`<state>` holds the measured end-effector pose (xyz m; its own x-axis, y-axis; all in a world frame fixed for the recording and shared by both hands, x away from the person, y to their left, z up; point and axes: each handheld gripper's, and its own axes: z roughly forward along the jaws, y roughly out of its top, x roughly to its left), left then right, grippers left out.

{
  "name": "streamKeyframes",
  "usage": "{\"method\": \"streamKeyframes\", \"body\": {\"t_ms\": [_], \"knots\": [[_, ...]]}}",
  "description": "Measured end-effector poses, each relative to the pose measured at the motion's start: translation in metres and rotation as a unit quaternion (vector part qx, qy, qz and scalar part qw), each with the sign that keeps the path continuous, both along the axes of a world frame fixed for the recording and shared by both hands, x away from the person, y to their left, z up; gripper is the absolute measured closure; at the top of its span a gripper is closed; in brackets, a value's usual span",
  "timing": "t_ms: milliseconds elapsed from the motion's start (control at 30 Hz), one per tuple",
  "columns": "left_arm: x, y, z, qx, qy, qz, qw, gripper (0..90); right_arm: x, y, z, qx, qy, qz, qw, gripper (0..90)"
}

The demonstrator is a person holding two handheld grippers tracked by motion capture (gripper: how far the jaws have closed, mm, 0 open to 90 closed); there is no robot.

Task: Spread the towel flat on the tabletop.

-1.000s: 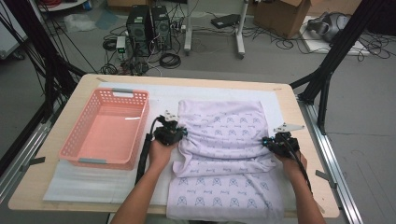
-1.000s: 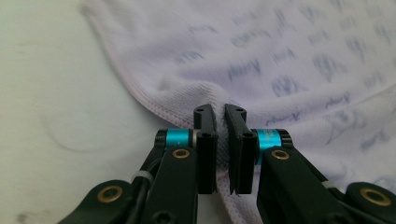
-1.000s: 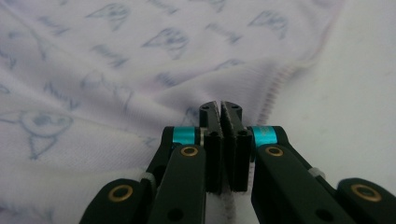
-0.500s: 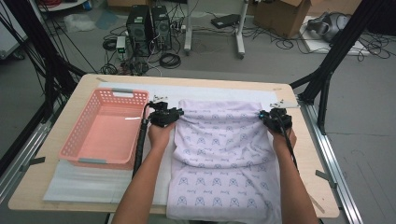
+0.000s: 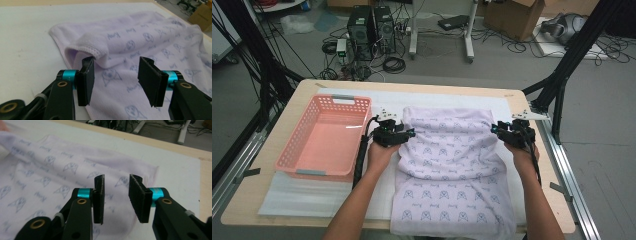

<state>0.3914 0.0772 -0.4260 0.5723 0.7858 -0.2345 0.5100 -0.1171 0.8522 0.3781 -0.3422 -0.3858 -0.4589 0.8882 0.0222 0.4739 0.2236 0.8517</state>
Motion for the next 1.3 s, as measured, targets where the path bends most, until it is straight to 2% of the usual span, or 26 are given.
{"method": "streamKeyframes", "body": {"t_ms": [67, 167, 267, 400, 467, 500, 533, 567, 600, 633, 667, 700, 733, 800, 867, 900, 933, 1000, 1067, 1133, 1167, 1267, 1300], "knots": [[-0.006, -0.002, -0.002, 0.011, 0.011, -0.012, 0.9998, 43.7, -0.012, 0.000, 0.001, -0.003, -0.006, 0.009, 0.9999, 63.1], [-0.019, -0.003, -0.006, 0.026, 0.007, -0.022, 0.9994, 42.5, -0.031, -0.001, -0.004, -0.027, -0.004, 0.026, 0.9993, 61.3], [-0.026, -0.005, -0.013, 0.046, 0.025, -0.037, 0.9979, 40.8, -0.046, -0.005, -0.016, -0.018, 0.015, 0.034, 0.9992, 54.9], [-0.031, -0.005, -0.022, 0.064, 0.040, -0.050, 0.9959, 38.1, -0.056, -0.008, -0.038, -0.027, 0.045, 0.036, 0.9980, 48.5], [-0.032, -0.006, -0.023, 0.071, 0.038, -0.061, 0.9949, 37.3, -0.057, -0.005, -0.050, -0.043, 0.070, 0.046, 0.9956, 51.5], [-0.032, -0.007, -0.023, 0.071, 0.038, -0.057, 0.9951, 37.0, -0.057, -0.002, -0.056, -0.052, 0.080, 0.052, 0.9940, 55.3], [-0.033, -0.009, -0.023, 0.080, 0.034, -0.058, 0.9945, 37.4, -0.058, 0.001, -0.061, -0.054, 0.080, 0.052, 0.9940, 57.0], [-0.034, -0.011, -0.023, 0.094, 0.027, -0.056, 0.9936, 38.2, -0.059, 0.001, -0.062, -0.045, 0.075, 0.053, 0.9947, 61.2], [-0.036, -0.014, -0.023, 0.121, 0.013, -0.048, 0.9914, 42.0, -0.059, 0.001, -0.063, -0.043, 0.074, 0.052, 0.9950, 66.2], [-0.038, -0.017, -0.022, 0.141, -0.001, -0.041, 0.9892, 52.2, -0.058, 0.002, -0.063, -0.039, 0.075, 0.053, 0.9950, 73.2], [-0.038, -0.018, -0.021, 0.130, 0.006, -0.046, 0.9904, 66.7, -0.057, 0.003, -0.062, -0.035, 0.079, 0.059, 0.9945, 83.1], [-0.036, -0.018, -0.020, 0.132, 0.011, -0.050, 0.9899, 86.9, -0.056, 0.004, -0.062, -0.032, 0.079, 0.064, 0.9943, 86.8], [-0.034, -0.019, -0.020, 0.130, 0.015, -0.049, 0.9902, 87.6, -0.055, 0.007, -0.061, -0.037, 0.075, 0.058, 0.9948, 87.0], [-0.028, -0.018, -0.019, 0.122, 0.013, -0.033, 0.9919, 88.0, -0.050, 0.008, -0.062, -0.023, 0.069, 0.048, 0.9962, 87.3], [-0.019, -0.014, -0.018, 0.092, 0.013, -0.001, 0.9957, 88.1, -0.042, 0.006, -0.061, -0.018, 0.060, 0.026, 0.9977, 87.4], [-0.016, -0.012, -0.017, 0.080, 0.015, 0.009, 0.9966, 88.2, -0.037, 0.004, -0.061, -0.018, 0.056, 0.012, 0.9982, 87.4], [-0.010, -0.009, -0.016, 0.056, 0.013, 0.025, 0.9980, 88.2, -0.034, 0.002, -0.061, -0.018, 0.053, 0.004, 0.9984, 87.4], [-0.004, -0.003, -0.018, 0.031, 0.016, 0.049, 0.9982, 88.4, -0.027, -0.002, -0.060, -0.026, 0.040, -0.019, 0.9987, 87.4], [0.003, 0.001, -0.022, 0.025, 0.032, 0.060, 0.9974, 88.5, -0.022, -0.002, -0.059, -0.032, 0.024, -0.025, 0.9989, 87.4], [0.008, 0.003, -0.020, 0.016, 0.027, 0.067, 0.9973, 88.4, -0.015, -0.002, -0.059, -0.035, 0.014, -0.025, 0.9990, 87.4], [0.010, 0.004, -0.019, 0.001, 0.024, 0.067, 0.9974, 88.4, -0.012, -0.002, -0.059, -0.033, 0.009, -0.022, 0.9992, 87.4], [0.014, 0.007, -0.016, -0.002, 0.010, 0.073, 0.9973, 88.4, -0.004, -0.003, -0.060, -0.025, 0.004, -0.025, 0.9994, 87.4], [0.016, 0.009, -0.017, -0.010, 0.007, 0.079, 0.9968, 88.4, -0.002, -0.003, -0.061, -0.023, 0.003, -0.027, 0.9994, 87.4]]}}
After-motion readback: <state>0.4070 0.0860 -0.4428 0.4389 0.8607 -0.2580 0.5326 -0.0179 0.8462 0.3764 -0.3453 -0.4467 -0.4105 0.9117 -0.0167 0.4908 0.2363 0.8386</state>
